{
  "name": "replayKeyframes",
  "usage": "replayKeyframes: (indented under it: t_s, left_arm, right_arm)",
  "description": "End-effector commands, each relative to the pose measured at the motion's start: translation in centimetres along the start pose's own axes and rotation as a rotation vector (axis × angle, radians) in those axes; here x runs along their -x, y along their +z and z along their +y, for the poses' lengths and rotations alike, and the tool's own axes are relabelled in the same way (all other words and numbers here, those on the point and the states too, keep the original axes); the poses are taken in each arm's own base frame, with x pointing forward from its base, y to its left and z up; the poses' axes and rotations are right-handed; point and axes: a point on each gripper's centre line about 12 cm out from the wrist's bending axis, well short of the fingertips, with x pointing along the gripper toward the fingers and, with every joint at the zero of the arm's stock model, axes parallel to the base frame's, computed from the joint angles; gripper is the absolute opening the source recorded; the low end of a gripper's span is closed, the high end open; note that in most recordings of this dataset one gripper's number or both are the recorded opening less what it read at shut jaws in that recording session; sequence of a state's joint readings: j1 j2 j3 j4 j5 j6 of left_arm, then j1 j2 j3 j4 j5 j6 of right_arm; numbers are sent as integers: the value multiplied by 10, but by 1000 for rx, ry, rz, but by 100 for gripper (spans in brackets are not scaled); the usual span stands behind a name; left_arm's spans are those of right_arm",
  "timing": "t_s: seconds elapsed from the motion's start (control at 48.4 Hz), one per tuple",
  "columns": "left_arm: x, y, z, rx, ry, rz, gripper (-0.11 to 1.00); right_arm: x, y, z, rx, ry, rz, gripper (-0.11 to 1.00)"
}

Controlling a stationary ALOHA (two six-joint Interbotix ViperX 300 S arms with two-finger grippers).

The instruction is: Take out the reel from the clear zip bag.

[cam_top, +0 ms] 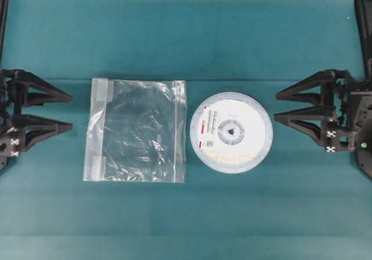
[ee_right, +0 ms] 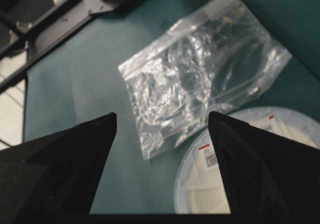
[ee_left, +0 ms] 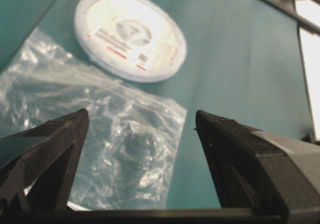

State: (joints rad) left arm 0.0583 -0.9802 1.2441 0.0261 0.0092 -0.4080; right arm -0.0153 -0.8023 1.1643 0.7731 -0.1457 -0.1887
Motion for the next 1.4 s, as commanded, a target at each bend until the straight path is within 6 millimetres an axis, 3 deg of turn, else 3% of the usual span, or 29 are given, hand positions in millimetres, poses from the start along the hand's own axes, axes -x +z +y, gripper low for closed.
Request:
replayKeyframes:
  t_s: [0.0,0.62,1.384]
  left_arm:
    - [0,11,-8,-53,-28,-29,93]
    - [13,44,-22,-316,-66,-184,93]
    - [15,45,-23,-326,-66,-192,89]
  right_arm:
    - [2,4,4,50,17,-12,89]
    - [25,24,16,203,81,-114,89]
    - [26,22,15,204,82,-106,89]
